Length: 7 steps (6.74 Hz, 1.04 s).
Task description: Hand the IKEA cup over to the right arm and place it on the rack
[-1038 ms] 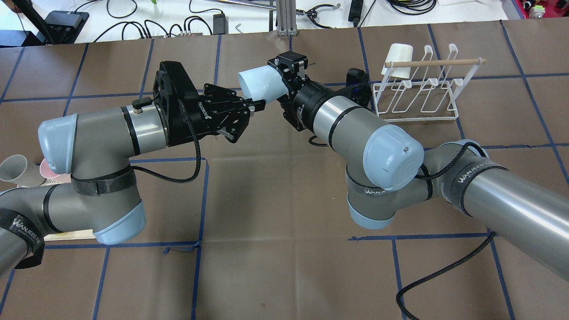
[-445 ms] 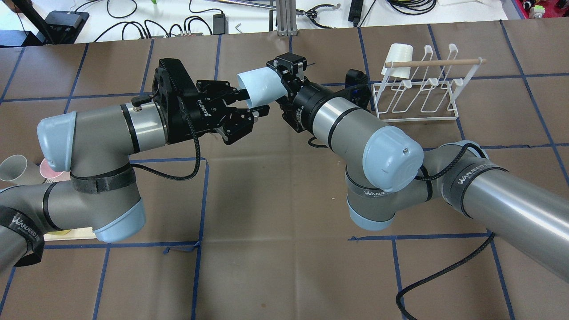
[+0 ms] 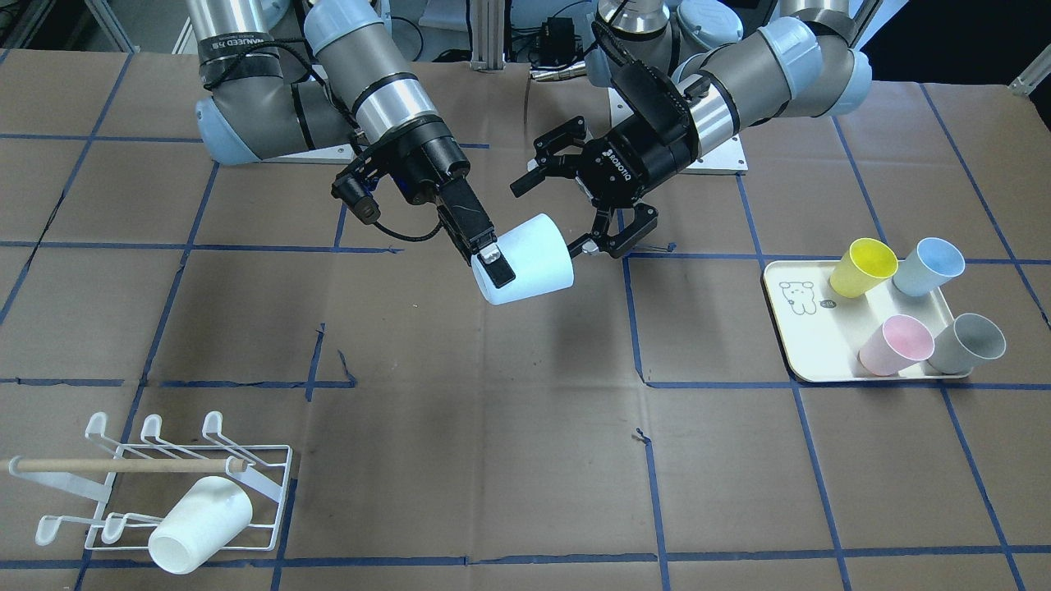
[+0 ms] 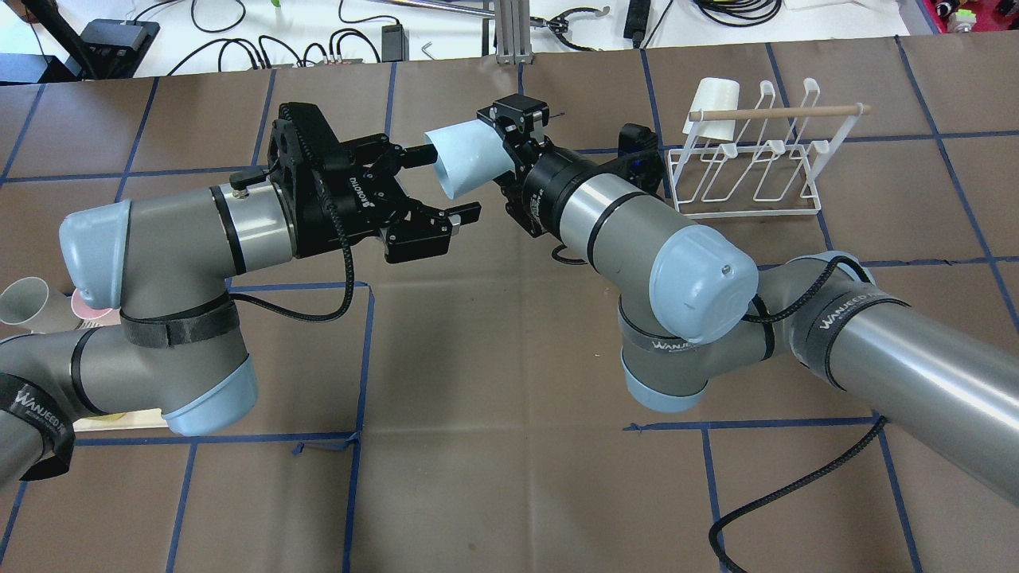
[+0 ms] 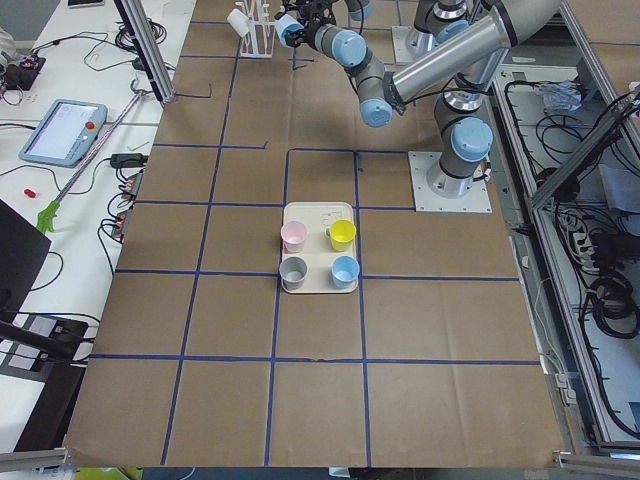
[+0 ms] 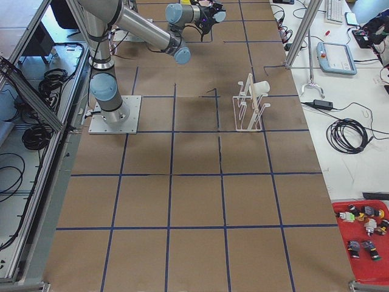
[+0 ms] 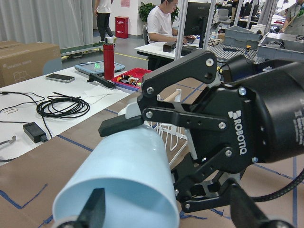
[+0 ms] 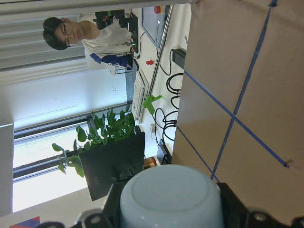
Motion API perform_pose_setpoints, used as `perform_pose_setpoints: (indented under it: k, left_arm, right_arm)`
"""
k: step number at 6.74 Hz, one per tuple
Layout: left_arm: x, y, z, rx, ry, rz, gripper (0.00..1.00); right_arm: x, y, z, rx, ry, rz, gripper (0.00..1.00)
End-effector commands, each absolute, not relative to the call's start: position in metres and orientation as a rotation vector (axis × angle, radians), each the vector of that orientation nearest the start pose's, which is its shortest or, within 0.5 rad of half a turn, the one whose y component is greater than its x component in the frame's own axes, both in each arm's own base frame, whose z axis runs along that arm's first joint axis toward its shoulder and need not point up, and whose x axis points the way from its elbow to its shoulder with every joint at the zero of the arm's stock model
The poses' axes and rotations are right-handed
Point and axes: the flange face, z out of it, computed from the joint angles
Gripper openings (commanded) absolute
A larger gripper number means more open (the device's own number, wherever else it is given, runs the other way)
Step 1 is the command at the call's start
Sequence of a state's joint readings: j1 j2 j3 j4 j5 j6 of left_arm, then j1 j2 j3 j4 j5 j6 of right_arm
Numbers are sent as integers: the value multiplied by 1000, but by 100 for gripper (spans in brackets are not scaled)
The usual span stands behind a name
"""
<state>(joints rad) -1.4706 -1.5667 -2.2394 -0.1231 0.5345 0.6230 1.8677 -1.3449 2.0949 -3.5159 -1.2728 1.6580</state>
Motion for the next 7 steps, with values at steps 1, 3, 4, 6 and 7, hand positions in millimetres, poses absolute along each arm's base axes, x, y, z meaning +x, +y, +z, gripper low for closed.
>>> perform_pose_setpoints:
  k: [1, 3, 4, 6, 7]
  left_arm:
    - [-136, -445, 379, -947, -1988, 1294, 99]
    - [-84, -457, 377, -837, -2074, 1348, 99]
    - [-61, -465, 375, -774, -2150, 1341, 99]
    - [-30, -487, 366, -665, -2514, 1226, 99]
    - [-20, -507, 373, -624, -2601, 1119, 99]
  right_arm:
    - [286, -451, 368, 998, 1705, -619, 24]
    - [232, -479, 377, 911, 1784, -847, 22]
    - [205, -489, 381, 848, 1841, -975, 22]
    - [146, -508, 398, 753, 1927, -1216, 22]
    - [111, -517, 398, 706, 1996, -1337, 22]
